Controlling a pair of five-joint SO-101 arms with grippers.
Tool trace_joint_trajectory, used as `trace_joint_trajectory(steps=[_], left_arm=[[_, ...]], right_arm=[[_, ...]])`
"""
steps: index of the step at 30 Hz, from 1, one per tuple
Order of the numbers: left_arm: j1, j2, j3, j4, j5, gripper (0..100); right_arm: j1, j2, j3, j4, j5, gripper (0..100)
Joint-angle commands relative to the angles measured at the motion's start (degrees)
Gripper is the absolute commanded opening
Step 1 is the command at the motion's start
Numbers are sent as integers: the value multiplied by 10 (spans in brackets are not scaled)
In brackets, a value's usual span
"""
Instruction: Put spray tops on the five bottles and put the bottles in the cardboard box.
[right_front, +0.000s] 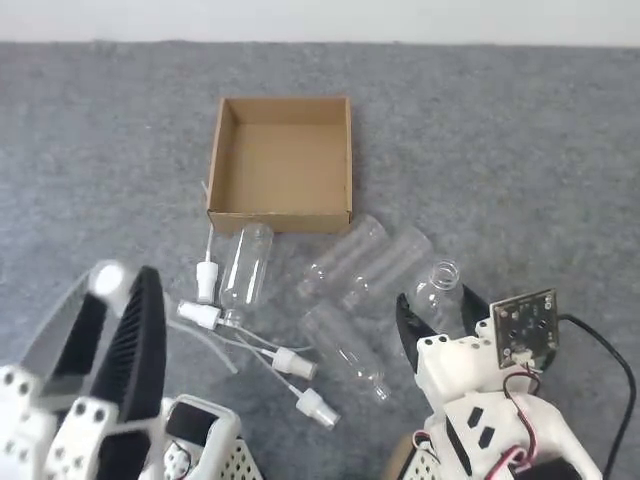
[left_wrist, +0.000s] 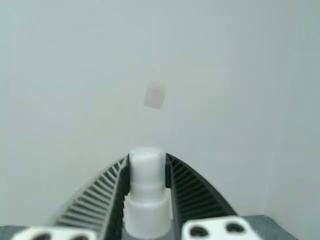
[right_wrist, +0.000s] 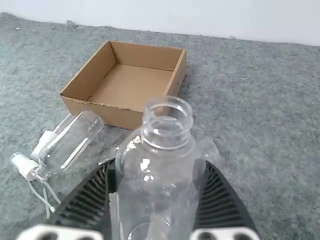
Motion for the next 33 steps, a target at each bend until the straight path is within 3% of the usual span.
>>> trace_joint_trajectory(steps=[1, 5, 10, 14, 23, 33], left_arm=[[-3, -16, -16, -24, 4, 11], [-3, -33, -15, -40, 4, 11], [-3, -32, -15, -58, 4, 11], [-3, -32, -14, -77, 4, 11], [-3, -34, 24, -84, 4, 11], [-2, -31, 87, -202, 4, 11]], right_arm=[[-13, 0, -22, -29, 11, 23], [-66, 1, -21, -62, 30, 23], [-85, 0, -25, -90, 134, 23], [-147, 0, -24, -91, 193, 23], [-227, 2, -21, -86, 204, 23], [-284, 2, 21, -87, 215, 23]])
